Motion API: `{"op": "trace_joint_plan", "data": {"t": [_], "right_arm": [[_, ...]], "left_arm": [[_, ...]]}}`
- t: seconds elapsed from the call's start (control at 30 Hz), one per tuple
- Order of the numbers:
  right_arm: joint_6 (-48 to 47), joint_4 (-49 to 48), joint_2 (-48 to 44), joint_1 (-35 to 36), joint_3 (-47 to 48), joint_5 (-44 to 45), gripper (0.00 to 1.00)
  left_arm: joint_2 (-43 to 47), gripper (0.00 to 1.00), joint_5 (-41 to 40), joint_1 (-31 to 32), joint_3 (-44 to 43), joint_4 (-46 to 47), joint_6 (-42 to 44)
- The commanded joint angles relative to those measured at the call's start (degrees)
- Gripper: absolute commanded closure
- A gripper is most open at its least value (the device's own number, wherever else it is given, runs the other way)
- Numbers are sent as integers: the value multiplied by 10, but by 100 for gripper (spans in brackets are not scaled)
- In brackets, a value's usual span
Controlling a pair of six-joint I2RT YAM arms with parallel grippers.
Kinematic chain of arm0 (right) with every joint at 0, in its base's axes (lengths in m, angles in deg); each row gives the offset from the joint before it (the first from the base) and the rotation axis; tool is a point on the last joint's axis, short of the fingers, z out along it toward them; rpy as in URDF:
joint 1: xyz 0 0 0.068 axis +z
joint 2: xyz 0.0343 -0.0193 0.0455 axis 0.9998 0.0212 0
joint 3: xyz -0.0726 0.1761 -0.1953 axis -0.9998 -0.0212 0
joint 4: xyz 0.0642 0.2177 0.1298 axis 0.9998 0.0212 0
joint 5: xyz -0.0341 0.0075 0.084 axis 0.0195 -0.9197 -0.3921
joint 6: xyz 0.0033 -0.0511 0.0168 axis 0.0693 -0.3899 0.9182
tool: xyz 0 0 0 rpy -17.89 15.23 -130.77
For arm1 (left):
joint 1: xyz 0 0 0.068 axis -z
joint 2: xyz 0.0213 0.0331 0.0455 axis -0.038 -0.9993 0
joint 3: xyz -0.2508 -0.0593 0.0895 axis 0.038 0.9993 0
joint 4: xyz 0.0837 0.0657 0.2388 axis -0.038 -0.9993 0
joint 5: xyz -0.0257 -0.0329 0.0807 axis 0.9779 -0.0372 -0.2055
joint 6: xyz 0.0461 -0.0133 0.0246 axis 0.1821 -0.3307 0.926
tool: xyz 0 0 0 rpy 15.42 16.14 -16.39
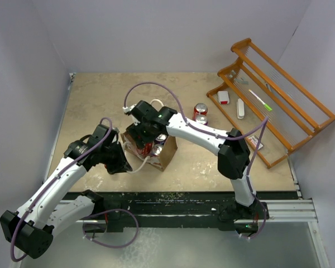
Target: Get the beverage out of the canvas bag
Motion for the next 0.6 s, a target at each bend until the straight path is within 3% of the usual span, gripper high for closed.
{"op": "trace_joint_plan", "data": {"t": [0.0, 0.57], "right_arm": [[45, -48, -71, -25, -7, -49, 90], [139, -123, -155, -91, -107, -140, 94]], "left_arm": [[2, 100, 5, -2, 1, 9, 5], [0, 100, 4, -2, 0, 10, 10]]}}
